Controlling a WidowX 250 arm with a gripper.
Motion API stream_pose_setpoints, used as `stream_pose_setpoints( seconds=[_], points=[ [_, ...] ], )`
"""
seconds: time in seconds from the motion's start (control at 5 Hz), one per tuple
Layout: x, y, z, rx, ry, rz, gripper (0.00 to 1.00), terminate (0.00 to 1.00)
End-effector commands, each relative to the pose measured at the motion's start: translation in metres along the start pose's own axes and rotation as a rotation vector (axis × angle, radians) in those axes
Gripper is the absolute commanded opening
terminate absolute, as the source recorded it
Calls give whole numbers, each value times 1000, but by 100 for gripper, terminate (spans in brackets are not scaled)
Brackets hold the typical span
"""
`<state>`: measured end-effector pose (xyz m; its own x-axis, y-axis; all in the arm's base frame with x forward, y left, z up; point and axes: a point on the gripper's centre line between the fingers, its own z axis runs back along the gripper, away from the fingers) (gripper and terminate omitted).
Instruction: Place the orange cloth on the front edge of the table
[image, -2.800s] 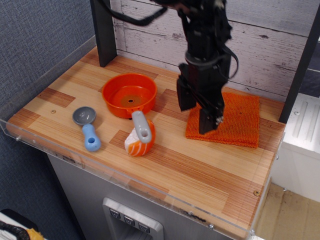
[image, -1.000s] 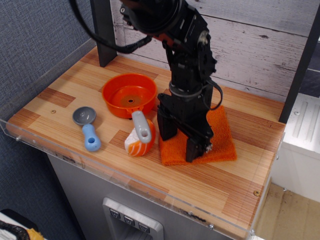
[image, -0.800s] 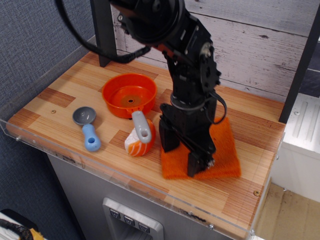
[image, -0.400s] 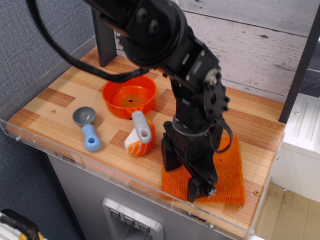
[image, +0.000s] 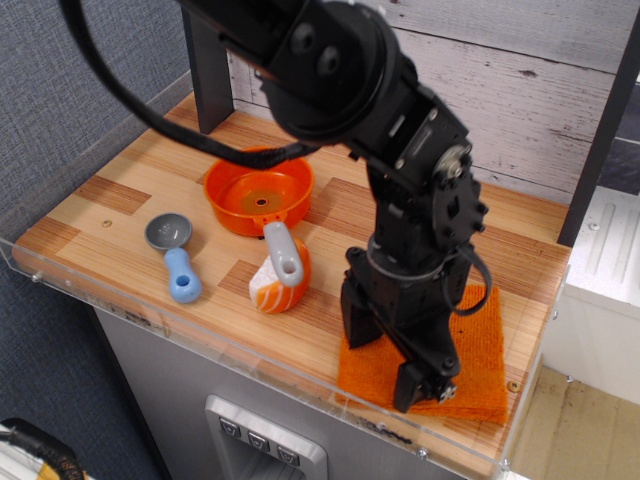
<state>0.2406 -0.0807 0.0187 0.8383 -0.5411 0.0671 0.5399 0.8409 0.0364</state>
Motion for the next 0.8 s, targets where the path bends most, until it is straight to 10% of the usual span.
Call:
stream_pose_setpoints(
  seconds=[0.0, 0.6],
  points=[
    [14, 24, 34, 36, -107, 42, 100, 0],
    [23, 48, 97, 108, -264, 52, 100, 0]
  ],
)
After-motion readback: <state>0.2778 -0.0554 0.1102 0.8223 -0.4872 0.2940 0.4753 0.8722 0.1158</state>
